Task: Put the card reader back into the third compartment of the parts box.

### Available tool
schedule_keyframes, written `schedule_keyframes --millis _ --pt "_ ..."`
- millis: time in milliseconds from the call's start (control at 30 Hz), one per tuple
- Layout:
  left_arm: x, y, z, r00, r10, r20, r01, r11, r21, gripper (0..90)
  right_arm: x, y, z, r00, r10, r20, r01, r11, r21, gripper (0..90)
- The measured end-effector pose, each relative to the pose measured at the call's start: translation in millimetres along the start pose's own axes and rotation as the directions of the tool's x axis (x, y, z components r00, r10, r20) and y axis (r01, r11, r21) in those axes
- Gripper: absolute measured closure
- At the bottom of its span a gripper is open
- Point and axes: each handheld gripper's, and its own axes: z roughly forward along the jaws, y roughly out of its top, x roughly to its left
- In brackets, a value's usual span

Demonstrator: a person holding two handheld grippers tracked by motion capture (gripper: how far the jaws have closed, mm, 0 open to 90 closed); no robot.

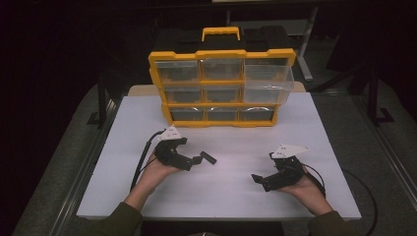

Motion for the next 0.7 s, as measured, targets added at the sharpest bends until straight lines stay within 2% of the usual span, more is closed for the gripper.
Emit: schedule_keyframes --millis 300,700 --pt "-1.9 6.5 9.7 1.0 0.005 0.003 -0.005 1.0 -0.006 0.0 -1.8 0.3 -0.5 1.0 0.006 0.001 -0.006 1.0 -0.005 0.0" --pt "-4.0 12.0 21.0 0.9998 -0.001 -0.021 0.001 1.0 -0.003 0.0 -1.2 0.3 0.2 1.0 0.001 -0.003 -0.001 1.0 -0.004 0.0"
